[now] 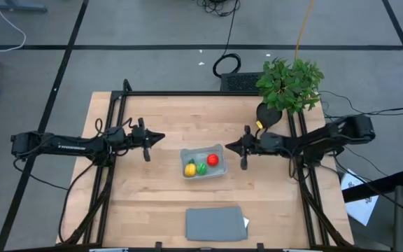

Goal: Pick and placing Produce into tupperware
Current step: Adjust the gray bin on the table

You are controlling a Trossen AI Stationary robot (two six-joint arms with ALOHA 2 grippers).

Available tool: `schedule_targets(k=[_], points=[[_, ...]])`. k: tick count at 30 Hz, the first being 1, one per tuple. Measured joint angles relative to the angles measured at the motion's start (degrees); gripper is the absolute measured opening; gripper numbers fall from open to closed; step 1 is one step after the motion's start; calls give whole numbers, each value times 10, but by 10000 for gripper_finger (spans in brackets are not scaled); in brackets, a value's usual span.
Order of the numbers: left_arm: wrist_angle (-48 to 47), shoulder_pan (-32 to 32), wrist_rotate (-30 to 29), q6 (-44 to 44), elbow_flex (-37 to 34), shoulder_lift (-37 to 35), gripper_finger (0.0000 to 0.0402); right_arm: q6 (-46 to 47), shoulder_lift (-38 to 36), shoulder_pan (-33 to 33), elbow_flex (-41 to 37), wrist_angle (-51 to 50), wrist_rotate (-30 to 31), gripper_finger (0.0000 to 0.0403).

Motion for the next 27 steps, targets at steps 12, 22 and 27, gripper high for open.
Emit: schedule_targets(k=[12, 22, 27], points=[[0, 0, 1, 0, 0, 0, 26, -2, 75, -34, 61, -19, 0, 0], [-1, 0, 1, 0, 0, 0, 26, 3, 91, -77, 70, -19, 4, 0], [-1, 0, 1, 11, 0, 0, 26, 1, 91, -86, 70, -44, -16, 0]])
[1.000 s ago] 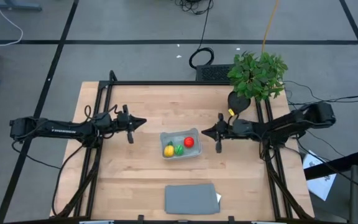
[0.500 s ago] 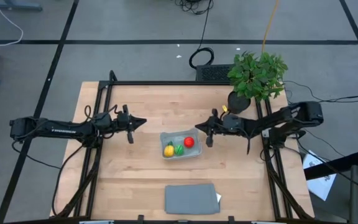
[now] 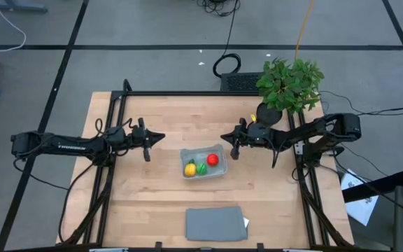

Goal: Pick and placing Produce into tupperware
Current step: Adjust the gray bin on the table

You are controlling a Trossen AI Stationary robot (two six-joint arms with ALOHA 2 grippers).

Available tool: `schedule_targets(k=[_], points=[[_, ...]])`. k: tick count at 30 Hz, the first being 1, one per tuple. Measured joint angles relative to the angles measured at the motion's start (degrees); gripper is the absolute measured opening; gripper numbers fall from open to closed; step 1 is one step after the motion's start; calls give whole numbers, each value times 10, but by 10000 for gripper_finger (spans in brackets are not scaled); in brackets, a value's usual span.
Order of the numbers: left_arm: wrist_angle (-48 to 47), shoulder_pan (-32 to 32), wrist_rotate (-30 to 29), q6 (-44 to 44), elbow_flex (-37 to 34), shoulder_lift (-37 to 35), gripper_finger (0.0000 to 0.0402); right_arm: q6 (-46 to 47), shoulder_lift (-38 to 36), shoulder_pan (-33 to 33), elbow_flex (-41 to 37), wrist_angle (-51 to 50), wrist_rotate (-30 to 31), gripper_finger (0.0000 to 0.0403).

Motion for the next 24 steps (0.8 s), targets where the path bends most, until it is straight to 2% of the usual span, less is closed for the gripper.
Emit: schedule_targets(k=[6, 15, 24], points=[[0, 0, 0, 3, 0, 0, 26, -1, 0, 1, 1, -9, -6, 0], [0, 0, 0, 6, 0, 0, 26, -5, 0, 2, 1, -12, -58, 0], [0, 0, 0, 6, 0, 0, 26, -6, 0, 14, 2, -46, -60, 0]])
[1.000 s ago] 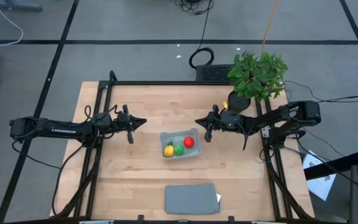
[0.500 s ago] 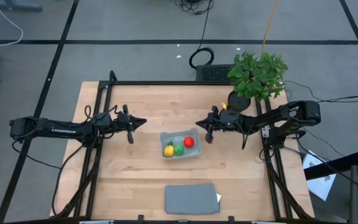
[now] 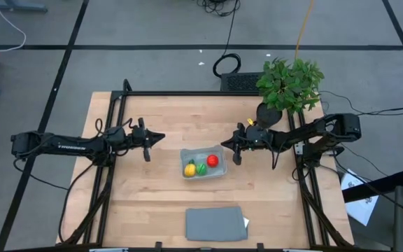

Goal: Pick and placing Produce into tupperware
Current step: Adjust the gray bin on the table

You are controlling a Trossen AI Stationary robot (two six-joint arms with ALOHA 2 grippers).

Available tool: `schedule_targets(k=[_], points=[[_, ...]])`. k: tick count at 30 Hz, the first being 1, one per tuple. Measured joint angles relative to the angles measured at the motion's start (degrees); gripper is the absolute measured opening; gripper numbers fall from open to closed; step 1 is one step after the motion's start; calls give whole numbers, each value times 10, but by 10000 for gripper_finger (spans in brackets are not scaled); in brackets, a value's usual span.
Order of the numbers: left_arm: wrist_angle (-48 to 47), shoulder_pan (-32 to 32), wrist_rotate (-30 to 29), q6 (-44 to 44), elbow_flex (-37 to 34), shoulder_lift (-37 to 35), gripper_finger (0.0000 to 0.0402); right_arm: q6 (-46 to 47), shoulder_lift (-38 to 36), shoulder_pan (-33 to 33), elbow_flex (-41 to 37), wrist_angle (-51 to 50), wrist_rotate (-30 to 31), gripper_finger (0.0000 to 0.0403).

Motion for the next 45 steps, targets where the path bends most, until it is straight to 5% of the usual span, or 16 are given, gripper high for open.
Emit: schedule_targets(k=[45], points=[[0, 0, 0, -2, 0, 0, 26, 18, -1, 32, -1, 16, 4, 0]])
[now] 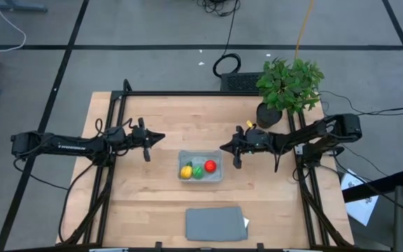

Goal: Pick and placing Produce into tupperware
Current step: Adjust the gray bin on the table, then return to Home Position

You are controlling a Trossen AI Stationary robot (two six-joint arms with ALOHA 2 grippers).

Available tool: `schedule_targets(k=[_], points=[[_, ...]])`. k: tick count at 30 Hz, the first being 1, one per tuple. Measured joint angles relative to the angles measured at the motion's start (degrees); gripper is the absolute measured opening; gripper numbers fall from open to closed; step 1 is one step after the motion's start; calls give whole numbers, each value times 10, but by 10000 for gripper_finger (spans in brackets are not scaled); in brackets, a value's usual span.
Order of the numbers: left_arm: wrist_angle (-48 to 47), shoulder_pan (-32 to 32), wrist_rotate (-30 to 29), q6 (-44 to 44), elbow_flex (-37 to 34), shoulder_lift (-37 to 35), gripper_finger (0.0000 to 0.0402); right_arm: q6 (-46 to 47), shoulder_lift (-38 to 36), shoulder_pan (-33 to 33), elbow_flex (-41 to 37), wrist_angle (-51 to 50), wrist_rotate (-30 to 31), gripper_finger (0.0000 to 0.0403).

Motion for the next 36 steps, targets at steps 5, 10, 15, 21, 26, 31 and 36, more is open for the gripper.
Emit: schedule_targets(k=[5, 10, 15, 21, 26, 31, 36], points=[[0, 0, 6, 13, 0, 0, 26, -11, -26, -7, -1, -1, 0, 0], [0, -1, 25, 34, 0, 0, 26, -19, -72, -7, -11, -17, 0, 0], [0, -13, 34, 65, 0, 0, 26, -36, -130, 2, -14, -84, 38, 0], [-8, -36, 34, 99, 0, -21, 26, -50, -205, 7, -14, -145, 41, 0], [-32, -55, 34, 132, 0, -51, 26, -53, -245, 37, -14, -184, 38, 0], [-55, -67, 17, 148, 0, -87, 26, -48, -282, 80, -14, -198, 39, 0], [-102, -76, 10, 156, 0, -130, 26, -33, -335, 109, -41, -190, 48, 0]])
